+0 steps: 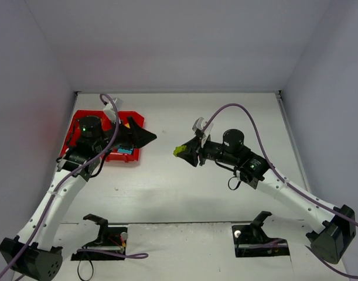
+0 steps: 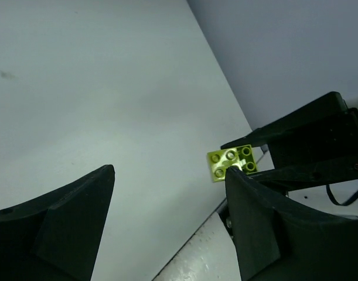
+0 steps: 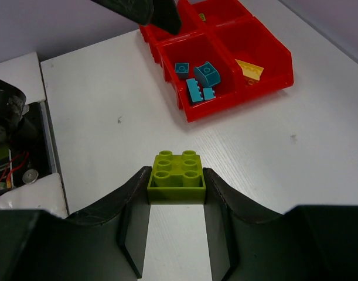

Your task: Sort the legos into containers by color

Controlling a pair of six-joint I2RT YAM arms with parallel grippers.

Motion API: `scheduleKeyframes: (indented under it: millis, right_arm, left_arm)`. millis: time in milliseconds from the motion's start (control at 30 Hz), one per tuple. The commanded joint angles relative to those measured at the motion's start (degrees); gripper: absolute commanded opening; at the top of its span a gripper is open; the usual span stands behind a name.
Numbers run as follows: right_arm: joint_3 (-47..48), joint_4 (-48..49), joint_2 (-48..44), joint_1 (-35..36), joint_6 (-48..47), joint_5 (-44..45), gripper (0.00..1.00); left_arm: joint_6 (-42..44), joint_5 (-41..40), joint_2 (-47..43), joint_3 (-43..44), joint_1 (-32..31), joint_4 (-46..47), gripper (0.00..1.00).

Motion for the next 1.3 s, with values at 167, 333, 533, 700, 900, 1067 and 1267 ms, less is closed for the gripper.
scheduleKeyframes:
  millis: [167,333,533,700,900,1067,1267]
  right_arm:
    - [4.9,3.3,2.4,-1.9,1.6,-2.4,0.00]
    - [8.5,2.0,5.6,-8.2,9.3,-9.7,0.00]
    - [13.0,-1.3,8.5,-11.8,11.3,-22.9,0.00]
    - [14.9,-1.3,11.0,-11.8,11.0,-34.4,0.00]
    - [15.6,-1.3,11.8,-11.8,9.2,-40.2,0.00]
    - [15.5,-1.5,11.6,-11.8,8.0,-41.3,0.00]
    - [15.5,-1.4,12.0,-11.8,7.6,-41.6,0.00]
  left_arm:
    - [6.9,3.5,2.2,0.0,-9.8,7.6,0.70]
    - [13.7,4.0,1.8,-1.2,-10.0,8.7,0.70]
    - [22.3,9.2,3.1,1.3,-10.0,6.1,0.70]
    - [25.4,13.6,5.8,3.9,-10.0,5.9,0.70]
    - [23.4,19.4,9.3,6.1,-10.2,8.7,0.70]
    - [22.5,22.2,11.6,7.4,-12.3,9.2,0.70]
    - [24.7,23.5,13.3,8.7,-14.9,6.3,0.70]
